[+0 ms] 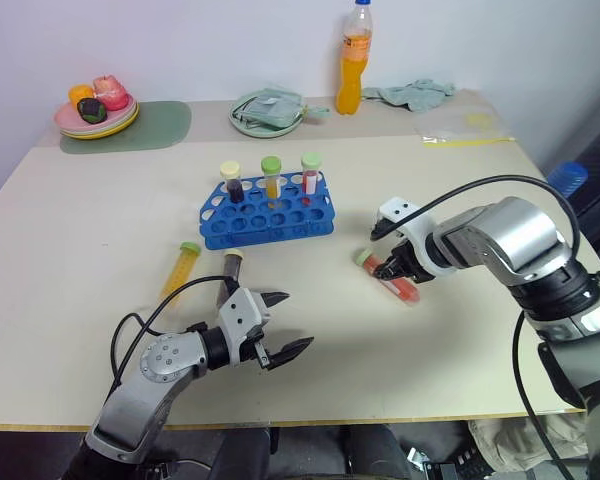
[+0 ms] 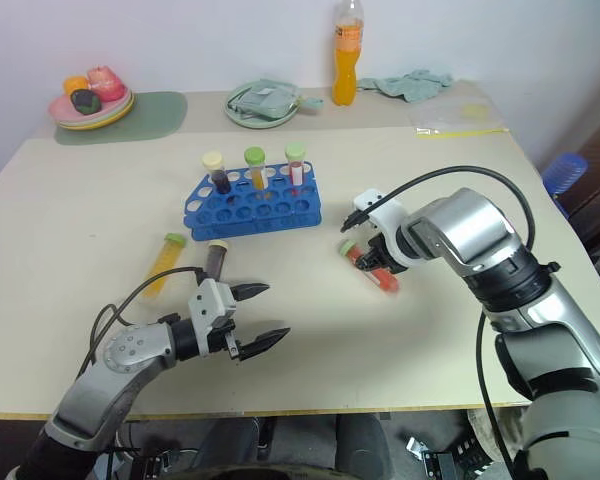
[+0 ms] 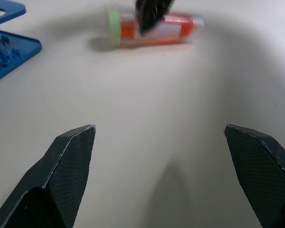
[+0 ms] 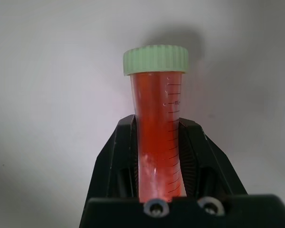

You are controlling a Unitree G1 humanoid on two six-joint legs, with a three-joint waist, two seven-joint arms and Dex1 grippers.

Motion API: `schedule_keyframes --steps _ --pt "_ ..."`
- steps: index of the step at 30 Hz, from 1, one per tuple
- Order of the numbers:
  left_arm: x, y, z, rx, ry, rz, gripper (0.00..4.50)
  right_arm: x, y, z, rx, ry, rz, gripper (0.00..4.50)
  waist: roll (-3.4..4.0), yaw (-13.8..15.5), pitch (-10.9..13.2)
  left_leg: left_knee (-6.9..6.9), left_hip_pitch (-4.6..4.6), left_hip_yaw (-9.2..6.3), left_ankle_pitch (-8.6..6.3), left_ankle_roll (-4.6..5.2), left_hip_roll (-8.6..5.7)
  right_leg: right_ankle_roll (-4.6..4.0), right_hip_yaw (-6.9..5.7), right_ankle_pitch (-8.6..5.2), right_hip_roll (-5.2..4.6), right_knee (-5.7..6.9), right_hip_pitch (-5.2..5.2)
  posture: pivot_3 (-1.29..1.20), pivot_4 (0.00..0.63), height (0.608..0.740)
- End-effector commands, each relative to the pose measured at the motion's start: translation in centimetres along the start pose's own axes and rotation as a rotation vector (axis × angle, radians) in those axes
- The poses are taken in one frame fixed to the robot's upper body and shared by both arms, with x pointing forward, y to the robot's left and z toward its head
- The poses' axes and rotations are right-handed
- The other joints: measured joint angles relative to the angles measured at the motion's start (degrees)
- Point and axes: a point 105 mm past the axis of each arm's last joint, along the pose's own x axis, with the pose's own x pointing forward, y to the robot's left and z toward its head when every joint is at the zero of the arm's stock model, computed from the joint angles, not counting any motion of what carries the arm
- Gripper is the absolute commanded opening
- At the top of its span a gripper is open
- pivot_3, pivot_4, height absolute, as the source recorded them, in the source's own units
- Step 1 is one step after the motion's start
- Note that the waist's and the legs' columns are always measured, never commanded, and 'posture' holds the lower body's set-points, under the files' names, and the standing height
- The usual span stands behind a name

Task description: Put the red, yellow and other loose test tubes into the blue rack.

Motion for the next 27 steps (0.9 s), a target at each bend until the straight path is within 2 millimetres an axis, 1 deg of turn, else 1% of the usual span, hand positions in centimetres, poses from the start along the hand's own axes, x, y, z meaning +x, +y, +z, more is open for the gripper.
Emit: schedule_keyframes --steps 1,2,3,5,7,8,10,12,13,14,15,17,20,27 --pt "-1.0 1.7 0.9 -0.019 -0.063 0.090 4.50 -3.3 1.6 5.5 -0.220 -0.440 0.007 0.69 -0.02 0.0 0.0 0.01 0.00 0.01 0.00 0.00 0.00 0.01 -0.02 0.00 0.00 -0.01 0.03 0.00 0.150 0.740" --pt "-1.2 2.5 1.1 -0.034 -0.084 0.135 4.50 -3.9 1.9 6.7 -0.211 -0.559 0.003 0.69 -0.02 -0.1 0.0 0.02 0.01 0.02 0.00 0.00 0.00 0.01 -0.03 0.00 0.01 0.00 0.06 0.00 0.150 0.740" --pt "-1.5 3.5 1.2 -0.048 -0.104 0.195 4.50 -4.2 1.9 7.7 -0.166 -0.666 0.002 0.69 -0.03 -0.4 0.0 0.04 0.04 0.02 0.00 0.01 0.01 0.01 -0.01 0.00 0.01 0.02 0.06 0.00 0.150 0.740" --pt "-2.1 5.6 1.6 -0.056 -0.138 0.304 4.50 -4.5 1.7 9.4 -0.087 -0.849 -0.027 0.69 -0.02 -0.4 0.0 0.13 0.12 0.04 0.00 0.00 0.03 0.01 0.02 0.00 0.02 0.21 0.06 0.00 0.150 0.740" --pt "-2.6 7.8 2.2 -0.047 -0.176 0.427 4.50 -3.5 1.0 10.6 0.019 -0.980 -0.103 0.69 -0.02 -0.4 0.0 0.22 0.16 -0.02 0.03 -0.06 0.05 0.01 0.02 0.00 0.09 0.34 0.08 0.00 0.150 0.740" --pt "-2.8 8.6 2.5 -0.040 -0.191 0.469 4.50 -2.7 0.9 11.0 0.054 -1.028 -0.148 0.69 -0.02 -0.3 0.0 0.24 0.23 -0.03 0.06 -0.10 0.05 0.00 0.02 0.00 0.10 0.38 0.12 0.00 0.150 0.740" --pt "-2.9 9.5 3.0 -0.036 -0.207 0.498 4.50 -1.1 1.4 11.7 0.049 -1.088 -0.195 0.69 -0.04 -0.3 0.0 0.30 0.25 -0.05 0.07 -0.13 0.03 0.00 0.02 0.01 0.11 0.42 0.16 0.00 0.150 0.740" --pt "-2.9 9.7 3.1 -0.037 -0.207 0.498 4.50 0.2 1.7 12.1 0.063 -1.121 -0.229 0.69 -0.03 -0.4 0.0 0.31 0.25 -0.04 0.07 -0.13 -0.01 0.00 0.03 0.01 0.07 0.41 0.16 0.00 0.150 0.740" --pt "-3.0 9.8 3.0 -0.028 -0.198 0.497 4.50 1.1 1.7 12.2 0.097 -1.137 -0.245 0.69 -0.03 -0.5 0.0 0.30 0.25 -0.03 0.11 -0.19 -0.01 0.00 0.05 0.01 0.07 0.41 0.14 0.00 0.150 0.740" --pt "-3.1 9.9 2.9 -0.021 -0.192 0.497 4.50 1.8 1.7 12.3 0.118 -1.148 -0.255 0.69 -0.03 -0.5 0.0 0.27 0.24 -0.02 0.23 -0.40 -0.01 0.00 0.06 0.01 0.07 0.41 0.11 0.00 0.150 0.740" --pt "-3.4 10.1 2.9 -0.014 -0.184 0.505 4.50 2.7 1.6 12.2 0.127 -1.152 -0.283 0.69 -0.03 -0.6 0.0 0.26 0.24 -0.02 0.24 -0.43 0.00 0.00 0.07 0.01 0.07 0.41 0.10 0.00 0.150 0.740" --pt "-3.7 10.4 2.8 -0.006 -0.173 0.517 4.50 3.9 1.4 11.8 0.149 -1.154 -0.316 0.69 -0.02 -1.0 0.0 0.22 0.24 -0.04 0.27 -0.47 0.01 0.00 0.06 0.01 0.10 0.43 0.07 0.00 0.150 0.740" --pt "-4.2 10.5 2.8 0.000 -0.165 0.532 4.50 5.0 1.0 11.0 0.167 -1.136 -0.350 0.69 -0.02 -1.4 0.0 0.20 0.24 -0.07 0.27 -0.48 0.01 -0.01 0.06 0.01 0.11 0.44 0.07 0.00 0.150 0.740" --pt "-4.3 10.4 3.0 -0.003 -0.169 0.546 4.50 6.6 0.7 10.3 0.161 -1.102 -0.367 0.69 -0.01 -1.9 0.0 0.08 0.30 -0.09 0.28 -0.49 0.04 -0.02 0.08 0.00 0.14 0.48 0.03 0.00 0.150 0.740"
